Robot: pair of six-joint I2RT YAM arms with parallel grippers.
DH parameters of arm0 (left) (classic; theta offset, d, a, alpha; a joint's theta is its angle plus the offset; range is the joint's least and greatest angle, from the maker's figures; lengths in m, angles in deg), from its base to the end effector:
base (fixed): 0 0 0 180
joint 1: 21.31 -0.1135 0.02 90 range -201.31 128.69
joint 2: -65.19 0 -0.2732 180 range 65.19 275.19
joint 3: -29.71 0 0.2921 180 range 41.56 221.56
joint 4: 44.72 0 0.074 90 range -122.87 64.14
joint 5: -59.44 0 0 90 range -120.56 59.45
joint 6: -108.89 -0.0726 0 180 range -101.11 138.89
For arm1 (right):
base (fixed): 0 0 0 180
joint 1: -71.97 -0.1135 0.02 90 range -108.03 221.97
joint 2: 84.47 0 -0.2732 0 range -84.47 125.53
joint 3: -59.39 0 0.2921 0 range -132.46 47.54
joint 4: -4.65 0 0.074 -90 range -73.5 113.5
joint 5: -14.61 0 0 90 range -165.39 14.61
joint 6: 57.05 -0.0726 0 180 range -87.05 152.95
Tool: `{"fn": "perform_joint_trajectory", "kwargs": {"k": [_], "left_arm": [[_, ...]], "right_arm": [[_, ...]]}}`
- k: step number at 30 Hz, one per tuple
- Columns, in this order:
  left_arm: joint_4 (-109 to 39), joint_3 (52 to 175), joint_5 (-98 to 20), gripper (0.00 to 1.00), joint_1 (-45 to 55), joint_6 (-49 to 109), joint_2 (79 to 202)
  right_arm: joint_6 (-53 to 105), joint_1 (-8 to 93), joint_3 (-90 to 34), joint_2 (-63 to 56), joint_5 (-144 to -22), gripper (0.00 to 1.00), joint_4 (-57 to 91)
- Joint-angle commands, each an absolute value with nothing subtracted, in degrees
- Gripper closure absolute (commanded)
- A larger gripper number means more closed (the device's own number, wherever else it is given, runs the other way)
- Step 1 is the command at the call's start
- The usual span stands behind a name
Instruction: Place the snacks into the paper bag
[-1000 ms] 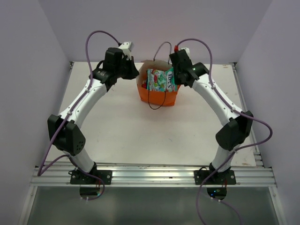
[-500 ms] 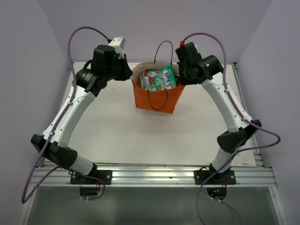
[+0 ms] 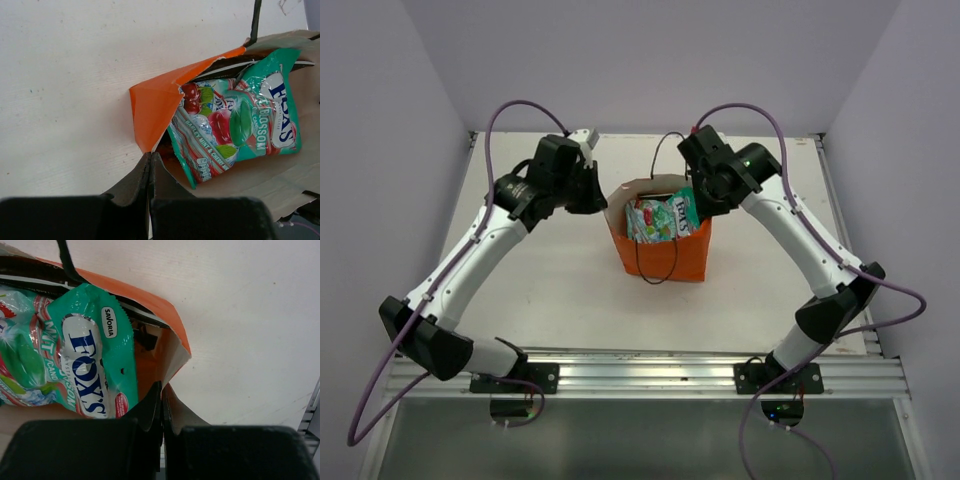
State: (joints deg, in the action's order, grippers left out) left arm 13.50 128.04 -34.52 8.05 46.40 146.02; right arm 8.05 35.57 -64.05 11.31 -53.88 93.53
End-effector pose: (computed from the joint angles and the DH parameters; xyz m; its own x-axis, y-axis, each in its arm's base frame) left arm 0.3165 -0.1838 0.3755 -0.7513 -0.1061 -0.6514 0.2117 0.8961 -0.3900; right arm 0.3171 0.2007 0.3969 -0.8125 -0.1124 -0.5720 -0.0749 0.9932 -0.0888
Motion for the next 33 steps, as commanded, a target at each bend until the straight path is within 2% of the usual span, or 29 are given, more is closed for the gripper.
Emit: {"fn": "perform_joint_trajectory", "kwargs": {"k": [1,9,26,28,31,32,33], "left_arm": [[13.36,127.52,-33.81,1.0,8.31,48.24,141.21],[15.47,126.91,-33.98,1.0,9.45,49.39,139.37],[16.62,126.29,-37.67,1.0,11.3,49.13,140.68],[16.71,126.73,-37.59,0.91,11.3,48.95,140.69],[16.18,127.52,-36.28,0.7,11.3,48.77,139.11],[15.83,127.87,-35.92,0.55,11.38,48.69,138.67],[15.48,128.05,-35.22,0.47,11.38,48.6,138.05]], "right_arm": [[4.22,33.48,-60.05,7.55,-53.68,1.0,98.68],[0.35,29.96,-56.88,5.09,-53.51,1.0,100.78],[-2.56,29.17,-50.81,3.77,-50.96,1.0,99.47],[-2.47,29.08,-51.95,4.29,-50.52,1.0,99.9],[-2.03,28.99,-53.62,4.56,-49.82,0.8,100.17],[-1.85,28.99,-54.23,4.12,-49.9,0.74,99.91],[-1.59,28.99,-54.5,3.69,-50.17,0.7,98.86]]}}
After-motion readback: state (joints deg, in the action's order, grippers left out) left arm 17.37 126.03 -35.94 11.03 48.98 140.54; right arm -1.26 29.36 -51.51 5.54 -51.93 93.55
